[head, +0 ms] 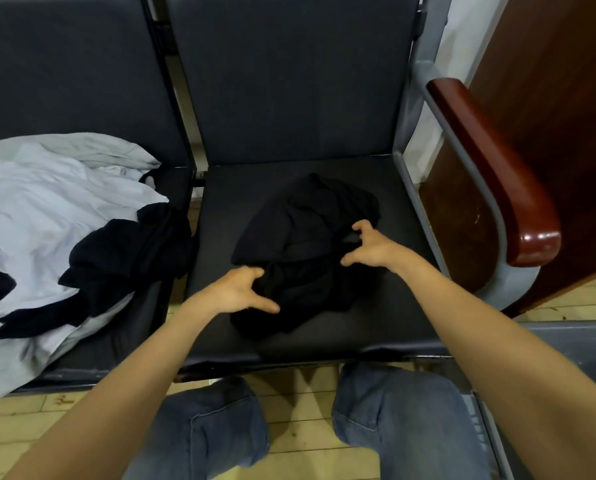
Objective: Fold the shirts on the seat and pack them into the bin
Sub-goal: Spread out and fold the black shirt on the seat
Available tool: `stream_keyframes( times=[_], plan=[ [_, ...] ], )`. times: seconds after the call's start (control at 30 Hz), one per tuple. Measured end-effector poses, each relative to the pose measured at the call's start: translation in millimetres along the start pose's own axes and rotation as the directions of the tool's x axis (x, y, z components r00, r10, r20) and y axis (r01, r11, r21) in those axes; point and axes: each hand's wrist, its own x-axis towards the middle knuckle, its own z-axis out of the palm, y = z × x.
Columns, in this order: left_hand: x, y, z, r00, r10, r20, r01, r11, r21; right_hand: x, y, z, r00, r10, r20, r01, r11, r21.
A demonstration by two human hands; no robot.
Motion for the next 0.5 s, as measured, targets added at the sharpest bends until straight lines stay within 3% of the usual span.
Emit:
stream_keyframes(
  times=[0.1, 0.13, 0.2, 0.27, 0.33, 0.43, 0.5],
  plan=[
    [-10, 10, 0, 0.997, -0.067, 0.026, 0.054, 0.935, 0.350, -8, -5, 6, 1.000, -0.004, -0.018, 0.001, 0.989, -0.148],
    [-13, 11, -1, 0.998, -0.062, -0.024, 0.067, 0.926, 0.371, -13, -9, 4, 0.999, 0.004, -0.035, -0.008, 0.995, -0.103],
    [-22, 16, -7, 0.982, 0.007, -0.188, 0.061, 0.933, 0.355, -24, -15, -9, 0.998, 0.041, -0.050, -0.033, 0.987, 0.155],
    [-36, 24, -18, 0.918, 0.086, -0.388, 0.007, 0.973, 0.231, -34, -22, -28, 0.995, 0.068, -0.069, -0.029, 0.886, 0.463],
    [-52, 38, -31, 0.863, 0.049, -0.503, -0.082, 0.996, -0.043, -47, -32, -50, 0.994, 0.069, -0.086, 0.009, 0.728, 0.685],
    [-81, 68, -43, 0.813, 0.023, -0.582, -0.270, 0.900, -0.342, -77, -55, -77, 0.985, -0.021, -0.171, 0.151, 0.580, 0.801],
    [-102, 90, -46, 0.815, 0.039, -0.578, -0.399, 0.762, -0.511, -98, -70, -91, 0.963, -0.082, -0.257, 0.260, 0.535, 0.804]
  ],
)
